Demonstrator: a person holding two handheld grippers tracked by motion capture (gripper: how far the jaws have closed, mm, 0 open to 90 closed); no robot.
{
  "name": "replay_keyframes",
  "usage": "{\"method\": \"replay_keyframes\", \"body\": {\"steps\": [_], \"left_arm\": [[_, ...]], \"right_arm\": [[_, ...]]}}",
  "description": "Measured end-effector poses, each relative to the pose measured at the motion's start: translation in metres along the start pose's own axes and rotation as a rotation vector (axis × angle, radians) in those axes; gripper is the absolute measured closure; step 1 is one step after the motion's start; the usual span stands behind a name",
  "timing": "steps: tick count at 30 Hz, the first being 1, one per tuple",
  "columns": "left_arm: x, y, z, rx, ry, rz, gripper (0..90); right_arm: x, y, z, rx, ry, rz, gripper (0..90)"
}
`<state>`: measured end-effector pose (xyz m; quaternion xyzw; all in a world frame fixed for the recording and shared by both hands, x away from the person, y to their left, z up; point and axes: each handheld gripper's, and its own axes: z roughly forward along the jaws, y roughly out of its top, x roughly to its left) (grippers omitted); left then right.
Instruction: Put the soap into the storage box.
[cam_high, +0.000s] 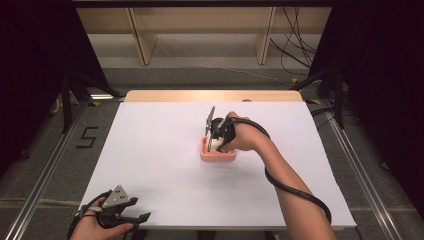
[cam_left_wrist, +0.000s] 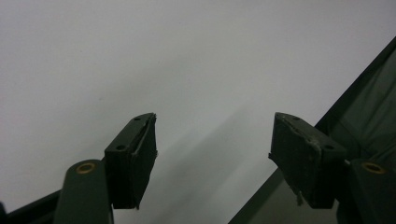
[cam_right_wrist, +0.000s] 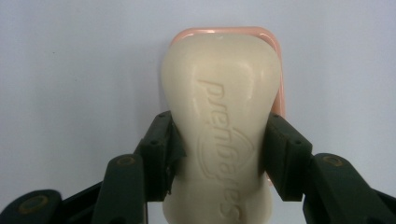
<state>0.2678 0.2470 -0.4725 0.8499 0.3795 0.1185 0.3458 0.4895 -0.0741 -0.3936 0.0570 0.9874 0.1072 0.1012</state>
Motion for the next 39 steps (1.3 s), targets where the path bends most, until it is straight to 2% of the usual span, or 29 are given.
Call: {"method": "replay_keyframes", "body": {"steps": [2, 3, 5, 6, 7, 12, 13, 14, 16, 17, 19, 20, 21, 22, 24, 25, 27, 30, 31, 33, 34, 35, 36, 38, 39], "left_arm": [[0.000, 0.000, 0.000, 0.003, -0.003, -0.002, 30.9], [0.000, 0.000, 0.000, 0.009, 0.006, 0.004, 30.9], [0.000, 0.000, 0.000, 0.007, -0.003, 0.007, 31.0], [-0.001, 0.000, 0.000, 0.001, -0.007, -0.002, 31.0], [0.000, 0.000, 0.000, 0.009, -0.005, 0.010, 31.0], [0.000, 0.000, 0.000, 0.002, -0.004, -0.001, 31.0], [0.001, 0.000, -0.002, 0.015, -0.012, 0.012, 31.0], [0.000, 0.000, 0.000, 0.003, -0.004, 0.004, 31.0], [0.000, 0.000, -0.001, 0.003, -0.003, 0.006, 31.0], [0.000, 0.000, -0.001, 0.003, -0.004, 0.006, 31.0], [0.000, 0.000, -0.001, 0.004, -0.004, 0.001, 31.0], [0.001, 0.000, -0.002, 0.017, -0.013, 0.018, 31.0], [0.000, 0.000, -0.001, 0.007, -0.012, 0.008, 31.1], [0.000, 0.000, -0.001, 0.006, -0.005, 0.005, 31.0], [0.000, 0.000, -0.001, 0.011, -0.004, 0.010, 31.1], [0.000, 0.000, -0.001, 0.012, -0.004, 0.009, 31.1], [0.000, 0.000, -0.001, 0.007, -0.005, 0.007, 31.1], [0.000, 0.000, -0.002, 0.004, -0.013, -0.001, 31.1], [0.001, 0.000, -0.002, 0.011, -0.013, 0.014, 31.1], [0.000, 0.000, -0.001, 0.007, -0.014, -0.006, 31.1], [0.001, 0.000, -0.002, 0.012, -0.014, 0.015, 31.1], [-0.001, 0.000, -0.001, 0.007, -0.018, -0.009, 31.2], [-0.001, 0.000, -0.001, 0.001, -0.017, -0.015, 31.2], [0.000, 0.000, -0.002, 0.004, -0.012, -0.003, 31.1], [0.001, 0.000, -0.002, 0.011, -0.011, 0.019, 31.2]], "right_arm": [[-0.001, 0.001, 0.000, 0.003, -0.003, -0.001, 50.5], [-0.003, 0.001, 0.000, 0.004, -0.005, -0.021, 50.5], [-0.006, 0.001, 0.001, 0.012, -0.012, -0.041, 50.4], [-0.006, 0.001, 0.001, 0.014, -0.007, -0.031, 50.5], [-0.005, 0.002, 0.000, 0.019, -0.013, -0.013, 50.5], [-0.009, 0.004, 0.003, 0.010, -0.011, -0.022, 50.5], [-0.010, 0.004, 0.004, 0.004, -0.014, -0.028, 50.4], [-0.010, 0.004, 0.003, 0.013, -0.016, -0.022, 50.4], [-0.012, 0.006, 0.003, 0.008, -0.019, -0.042, 50.5], [-0.014, 0.007, 0.005, -0.008, -0.024, -0.072, 50.5], [-0.015, 0.007, 0.006, -0.007, -0.021, -0.071, 50.5], [-0.017, 0.007, 0.007, -0.014, -0.030, -0.099, 50.5], [-0.018, 0.007, 0.008, -0.018, -0.027, -0.106, 50.4], [-0.017, 0.006, 0.007, -0.002, -0.035, -0.067, 50.4], [-0.015, 0.006, 0.008, 0.007, -0.024, -0.028, 50.5], [-0.017, 0.005, 0.009, 0.002, -0.024, -0.046, 50.5], [-0.017, 0.004, 0.009, 0.006, -0.014, -0.021, 50.5], [-0.019, 0.004, 0.011, 0.002, -0.019, -0.036, 50.5], [-0.018, 0.004, 0.010, 0.015, -0.023, -0.018, 50.5], [-0.020, 0.004, 0.011, 0.013, -0.022, -0.025, 50.5], [-0.020, 0.004, 0.012, 0.013, -0.022, -0.019, 50.5], [-0.020, 0.004, 0.012, 0.010, -0.025, -0.022, 50.5], [-0.021, 0.004, 0.013, 0.006, -0.028, -0.029, 50.5], [-0.022, 0.004, 0.013, 0.005, -0.023, -0.028, 50.4], [-0.021, 0.004, 0.014, 0.015, -0.026, -0.015, 50.5]]}}
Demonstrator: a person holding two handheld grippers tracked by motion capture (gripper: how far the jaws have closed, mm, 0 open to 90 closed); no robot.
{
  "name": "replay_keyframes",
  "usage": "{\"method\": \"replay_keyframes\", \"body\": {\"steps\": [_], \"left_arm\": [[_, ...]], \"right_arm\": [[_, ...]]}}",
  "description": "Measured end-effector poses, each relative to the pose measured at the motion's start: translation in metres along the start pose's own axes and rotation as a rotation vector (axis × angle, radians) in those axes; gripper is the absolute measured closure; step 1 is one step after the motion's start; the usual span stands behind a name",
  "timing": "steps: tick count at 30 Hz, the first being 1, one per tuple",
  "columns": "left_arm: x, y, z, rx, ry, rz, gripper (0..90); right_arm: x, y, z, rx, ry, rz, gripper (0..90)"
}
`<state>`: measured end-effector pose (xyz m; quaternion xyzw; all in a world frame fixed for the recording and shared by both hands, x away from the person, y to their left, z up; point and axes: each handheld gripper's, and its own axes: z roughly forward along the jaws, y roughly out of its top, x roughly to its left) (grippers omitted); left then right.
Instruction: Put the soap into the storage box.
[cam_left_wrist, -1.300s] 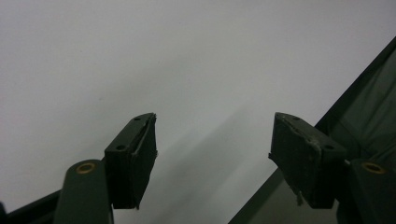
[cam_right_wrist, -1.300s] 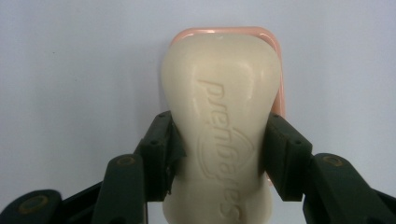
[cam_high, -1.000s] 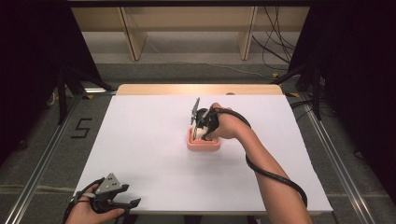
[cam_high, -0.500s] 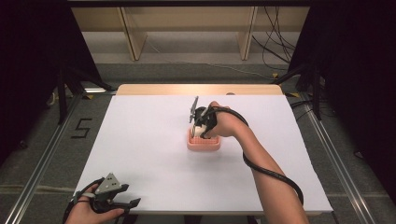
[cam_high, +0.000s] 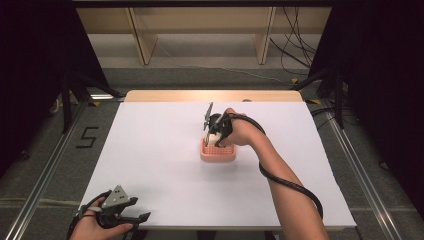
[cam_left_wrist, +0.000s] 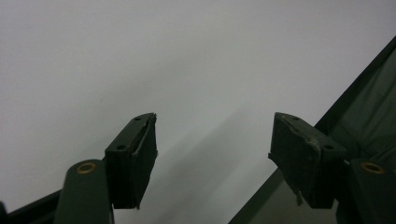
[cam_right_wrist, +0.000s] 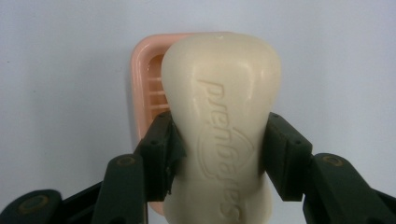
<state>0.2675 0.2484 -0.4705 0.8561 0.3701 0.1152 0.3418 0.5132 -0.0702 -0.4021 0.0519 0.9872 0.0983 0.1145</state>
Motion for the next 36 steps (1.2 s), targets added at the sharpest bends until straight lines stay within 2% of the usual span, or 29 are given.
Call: {"method": "replay_keyframes", "body": {"steps": [1, 3, 4, 5, 7, 8, 10, 11, 13, 14, 16, 17, 19, 20, 21, 22, 24, 25, 26, 30, 31, 32, 36], "left_arm": [[-0.001, 0.000, 0.001, -0.003, -0.003, -0.020, 31.2], [-0.002, 0.000, 0.002, -0.009, 0.005, -0.031, 31.2], [-0.001, 0.000, 0.001, -0.007, 0.007, -0.010, 31.2], [-0.001, 0.000, 0.001, -0.006, -0.005, -0.010, 31.2], [-0.001, 0.000, 0.001, -0.007, -0.003, -0.010, 31.2], [-0.001, 0.000, 0.001, -0.003, -0.007, -0.008, 31.2], [-0.002, 0.000, 0.002, -0.013, -0.001, -0.021, 31.3], [-0.001, 0.000, 0.002, -0.011, 0.002, -0.017, 31.3], [-0.002, 0.000, 0.002, -0.007, -0.011, -0.037, 31.3], [-0.002, 0.000, 0.002, -0.005, -0.010, -0.028, 31.3], [-0.002, 0.000, 0.003, -0.009, -0.001, -0.033, 31.3], [-0.001, 0.000, 0.002, -0.004, -0.005, -0.011, 31.3], [-0.002, 0.000, 0.002, -0.009, -0.002, -0.016, 31.3], [-0.001, 0.000, 0.002, -0.005, -0.005, -0.012, 31.3], [-0.001, 0.000, 0.002, -0.006, -0.005, -0.013, 31.3], [-0.001, 0.000, 0.002, -0.007, -0.005, -0.013, 31.3], [-0.001, 0.000, 0.002, -0.006, -0.005, -0.012, 31.3], [0.000, 0.000, 0.002, -0.001, 0.007, -0.007, 31.3], [-0.001, 0.000, 0.001, -0.005, -0.003, -0.010, 31.3], [-0.001, 0.000, 0.001, -0.005, -0.003, -0.007, 31.3], [-0.002, 0.000, 0.002, -0.010, -0.006, -0.031, 31.3], [-0.003, 0.000, 0.002, -0.012, -0.006, -0.033, 31.3], [-0.002, 0.000, 0.002, -0.006, -0.006, -0.029, 31.3]], "right_arm": [[0.000, 0.000, 0.001, 0.000, 0.002, 0.003, 50.5], [-0.004, 0.002, 0.002, -0.010, 0.001, -0.042, 50.5], [-0.003, 0.002, 0.003, -0.013, -0.005, -0.032, 50.4], [-0.004, 0.002, 0.003, -0.020, -0.006, -0.038, 50.4], [-0.003, 0.004, 0.003, -0.005, 0.002, -0.011, 50.5], [-0.004, 0.004, 0.003, -0.010, 0.002, -0.029, 50.4], [-0.004, 0.004, 0.004, -0.016, -0.006, -0.025, 50.4], [-0.002, 0.004, 0.004, -0.007, -0.002, -0.001, 50.4], [-0.003, 0.003, 0.007, -0.014, 0.007, -0.022, 50.5], [-0.002, 0.002, 0.008, -0.020, 0.017, 0.003, 50.4], [-0.002, 0.001, 0.011, -0.019, 0.014, 0.001, 50.5], [0.000, 0.001, 0.011, -0.015, 0.018, 0.027, 50.4], [-0.001, -0.001, 0.013, -0.011, 0.018, 0.022, 50.4], [-0.002, -0.002, 0.014, -0.014, 0.022, -0.004, 50.4], [0.000, -0.001, 0.013, -0.009, 0.022, 0.035, 50.5], [-0.001, -0.002, 0.014, -0.013, 0.029, 0.031, 50.5], [-0.002, -0.002, 0.016, -0.009, 0.014, 0.010, 50.4], [0.000, -0.002, 0.016, -0.009, 0.020, 0.040, 50.4], [0.000, -0.002, 0.016, 0.002, 0.028, 0.053, 50.4], [-0.001, -0.001, 0.019, -0.008, 0.022, 0.039, 50.4], [-0.001, 0.000, 0.019, -0.006, 0.021, 0.037, 50.4], [-0.001, 0.000, 0.019, -0.005, 0.020, 0.040, 50.4], [-0.001, 0.001, 0.022, -0.005, 0.026, 0.034, 50.4]]}}
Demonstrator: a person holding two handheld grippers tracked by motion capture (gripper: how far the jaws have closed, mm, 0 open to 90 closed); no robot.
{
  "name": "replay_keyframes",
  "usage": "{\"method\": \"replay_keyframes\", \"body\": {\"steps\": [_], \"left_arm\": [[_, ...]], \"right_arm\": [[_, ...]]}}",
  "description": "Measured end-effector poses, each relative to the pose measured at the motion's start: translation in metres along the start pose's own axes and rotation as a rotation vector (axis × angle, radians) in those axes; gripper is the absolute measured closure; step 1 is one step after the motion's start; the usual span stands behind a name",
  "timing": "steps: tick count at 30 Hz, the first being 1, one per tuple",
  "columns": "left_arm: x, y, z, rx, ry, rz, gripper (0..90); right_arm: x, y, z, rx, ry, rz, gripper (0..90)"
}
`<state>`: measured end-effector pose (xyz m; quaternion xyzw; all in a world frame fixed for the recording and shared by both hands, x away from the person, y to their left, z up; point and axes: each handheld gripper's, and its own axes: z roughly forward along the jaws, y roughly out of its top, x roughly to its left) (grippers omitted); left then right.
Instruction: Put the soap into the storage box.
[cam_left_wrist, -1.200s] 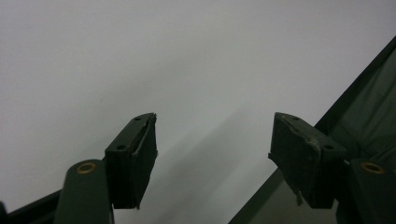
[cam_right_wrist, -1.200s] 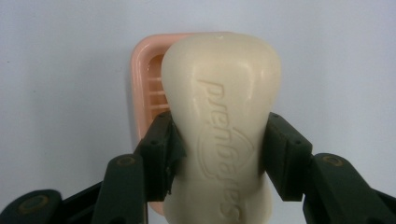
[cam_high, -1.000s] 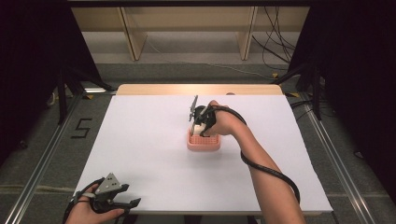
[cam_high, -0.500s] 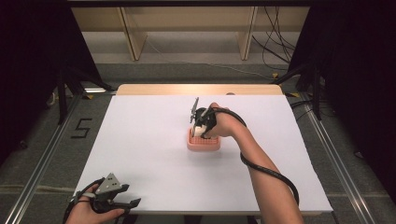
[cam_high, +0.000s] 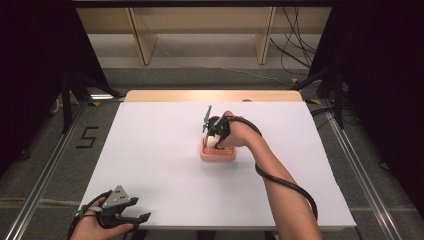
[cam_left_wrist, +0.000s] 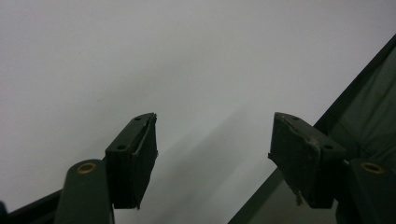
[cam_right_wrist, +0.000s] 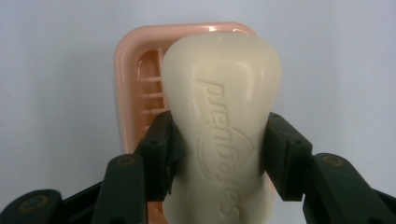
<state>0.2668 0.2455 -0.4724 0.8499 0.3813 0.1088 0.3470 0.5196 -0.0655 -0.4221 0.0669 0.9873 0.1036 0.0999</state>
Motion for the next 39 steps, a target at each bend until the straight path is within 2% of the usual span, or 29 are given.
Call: {"method": "replay_keyframes", "body": {"steps": [3, 4, 6, 7, 8, 9, 10, 11, 13, 15, 16, 19, 20, 23, 26, 28, 29, 30, 31, 34, 37, 38, 39], "left_arm": [[0.000, 0.000, 0.000, -0.005, 0.001, -0.005, 31.3], [0.000, 0.000, 0.000, 0.000, 0.002, -0.003, 31.3], [0.000, 0.000, 0.000, -0.004, -0.003, -0.004, 31.3], [0.000, 0.000, 0.001, -0.007, 0.005, -0.007, 31.4], [0.000, 0.000, 0.000, -0.004, 0.006, -0.002, 31.4], [0.000, 0.000, 0.000, -0.004, 0.006, -0.002, 31.4], [0.000, 0.000, 0.000, -0.005, 0.007, -0.001, 31.4], [-0.001, 0.000, 0.000, -0.010, -0.008, -0.017, 31.4], [0.001, 0.000, -0.001, -0.004, 0.013, 0.021, 31.4], [0.001, 0.000, -0.002, 0.000, 0.004, 0.023, 31.5], [0.000, 0.000, 0.000, -0.004, -0.002, -0.004, 31.5], [0.000, 0.000, -0.001, -0.007, 0.009, 0.001, 31.5], [0.001, 0.000, -0.002, -0.007, 0.011, 0.015, 31.4], [0.001, 0.000, -0.002, -0.004, 0.013, 0.020, 31.5], [0.001, 0.000, -0.001, -0.007, 0.011, 0.018, 31.5], [0.001, 0.001, -0.002, -0.007, 0.012, 0.019, 31.5], [0.001, 0.001, -0.001, -0.006, 0.011, 0.018, 31.5], [0.001, 0.000, -0.001, -0.005, 0.012, 0.019, 31.5], [0.000, 0.000, 0.000, -0.006, 0.009, 0.002, 31.5], [0.000, 0.000, -0.001, -0.007, 0.009, 0.003, 31.5], [0.000, 0.000, -0.001, -0.006, 0.009, 0.003, 31.5], [0.000, 0.000, -0.001, -0.006, 0.008, 0.003, 31.5], [0.000, 0.000, -0.001, -0.006, 0.008, 0.004, 31.5]], "right_arm": [[0.000, 0.000, 0.002, -0.003, 0.005, 0.008, 50.4], [-0.001, 0.000, 0.003, -0.007, 0.005, -0.006, 50.4], [0.001, -0.001, 0.004, 0.009, 0.004, 0.032, 50.4], [0.001, -0.001, 0.004, 0.022, 0.012, 0.035, 50.4], [0.000, -0.001, 0.006, 0.018, 0.005, 0.015, 50.4], [0.001, -0.001, 0.006, 0.024, 0.004, 0.024, 50.4], [0.000, 0.000, 0.007, 0.002, 0.010, 0.011, 50.4], [0.000, 0.000, 0.007, 0.000, 0.008, 0.009, 50.4], [0.000, 0.000, 0.008, 0.005, 0.015, 0.011, 50.4], [0.000, 0.001, 0.008, 0.004, 0.013, 0.007, 50.4], [0.000, 0.001, 0.008, 0.004, 0.008, 0.010, 50.5], [-0.002, 0.000, 0.011, -0.003, 0.011, -0.016, 50.4], [0.000, 0.001, 0.011, 0.006, 0.011, 0.013, 50.4], [0.000, 0.001, 0.014, 0.002, 0.027, 0.015, 50.4], [0.002, 0.000, 0.013, 0.036, 0.028, 0.058, 50.4], [0.000, -0.001, 0.015, 0.024, 0.031, 0.040, 50.4], [0.002, -0.001, 0.014, 0.028, 0.034, 0.071, 50.4], [0.001, -0.002, 0.014, 0.030, 0.031, 0.066, 50.4], [0.001, -0.002, 0.015, 0.031, 0.040, 0.071, 50.4], [0.000, -0.003, 0.018, 0.011, 0.026, 0.031, 50.4], [0.000, -0.003, 0.018, 0.014, 0.023, 0.040, 50.4], [0.002, -0.003, 0.017, 0.034, 0.028, 0.078, 50.4], [0.002, -0.003, 0.017, 0.034, 0.033, 0.074, 50.4]]}}
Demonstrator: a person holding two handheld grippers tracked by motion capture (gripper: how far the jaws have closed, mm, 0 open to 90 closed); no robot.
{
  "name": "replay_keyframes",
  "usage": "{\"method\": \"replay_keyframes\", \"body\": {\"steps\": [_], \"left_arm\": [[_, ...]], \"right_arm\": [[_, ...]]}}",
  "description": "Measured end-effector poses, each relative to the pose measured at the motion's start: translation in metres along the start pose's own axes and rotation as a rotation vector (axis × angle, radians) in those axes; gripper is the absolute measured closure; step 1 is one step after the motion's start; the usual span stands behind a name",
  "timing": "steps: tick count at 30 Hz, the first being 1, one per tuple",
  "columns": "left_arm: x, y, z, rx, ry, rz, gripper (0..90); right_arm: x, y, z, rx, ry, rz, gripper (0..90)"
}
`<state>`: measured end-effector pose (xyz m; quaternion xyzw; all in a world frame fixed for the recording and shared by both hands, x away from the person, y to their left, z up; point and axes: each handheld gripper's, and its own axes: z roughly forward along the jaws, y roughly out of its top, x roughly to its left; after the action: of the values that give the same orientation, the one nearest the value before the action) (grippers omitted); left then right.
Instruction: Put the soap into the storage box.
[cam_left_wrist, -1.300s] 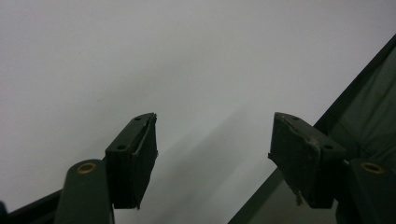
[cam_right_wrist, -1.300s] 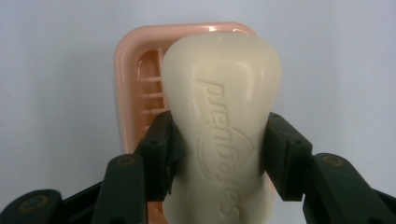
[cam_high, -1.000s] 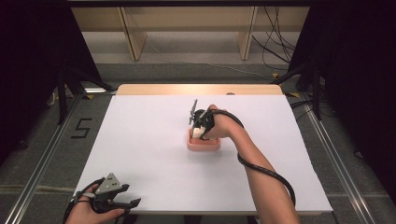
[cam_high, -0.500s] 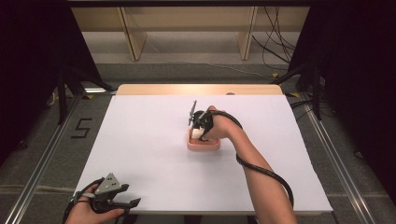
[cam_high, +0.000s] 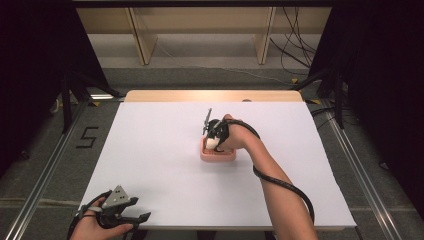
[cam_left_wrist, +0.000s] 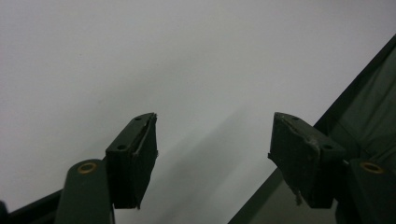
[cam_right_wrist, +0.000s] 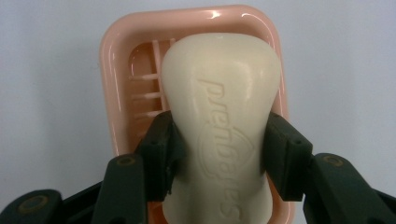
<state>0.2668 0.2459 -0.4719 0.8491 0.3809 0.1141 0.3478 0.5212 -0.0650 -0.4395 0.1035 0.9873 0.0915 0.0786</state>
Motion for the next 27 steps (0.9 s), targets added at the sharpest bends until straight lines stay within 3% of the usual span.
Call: {"method": "replay_keyframes", "body": {"steps": [3, 4, 5, 13, 15, 17, 21, 22, 27], "left_arm": [[0.000, 0.000, -0.001, -0.003, 0.002, 0.012, 31.5], [0.000, 0.000, 0.000, -0.001, -0.001, -0.002, 31.5], [0.000, 0.000, 0.000, 0.000, -0.002, -0.002, 31.5], [0.000, 0.000, 0.000, 0.002, -0.003, 0.000, 31.5], [0.000, 0.000, 0.001, 0.000, -0.004, -0.003, 31.5], [0.000, 0.000, 0.001, 0.001, -0.005, -0.004, 31.5], [0.000, 0.000, 0.001, 0.000, -0.004, -0.006, 31.5], [0.001, 0.000, 0.000, 0.010, -0.009, 0.021, 31.5], [0.001, 0.000, 0.001, 0.004, -0.009, 0.015, 31.5]], "right_arm": [[-0.003, 0.001, 0.001, -0.023, -0.008, -0.040, 50.3], [-0.002, 0.001, 0.002, -0.022, -0.008, -0.035, 50.3], [0.000, 0.002, 0.001, 0.002, 0.003, 0.006, 50.3], [-0.003, 0.003, 0.002, -0.023, 0.005, -0.046, 49.9], [-0.002, 0.003, 0.002, -0.018, 0.004, -0.030, 49.1], [0.000, 0.002, 0.000, -0.001, 0.003, 0.018, 47.4], [0.000, 0.000, -0.003, -0.021, -0.002, 0.050, 39.5], [0.000, -0.001, -0.004, -0.027, -0.004, 0.050, 37.9], [0.001, -0.004, -0.011, -0.048, -0.007, 0.050, 32.9]]}}
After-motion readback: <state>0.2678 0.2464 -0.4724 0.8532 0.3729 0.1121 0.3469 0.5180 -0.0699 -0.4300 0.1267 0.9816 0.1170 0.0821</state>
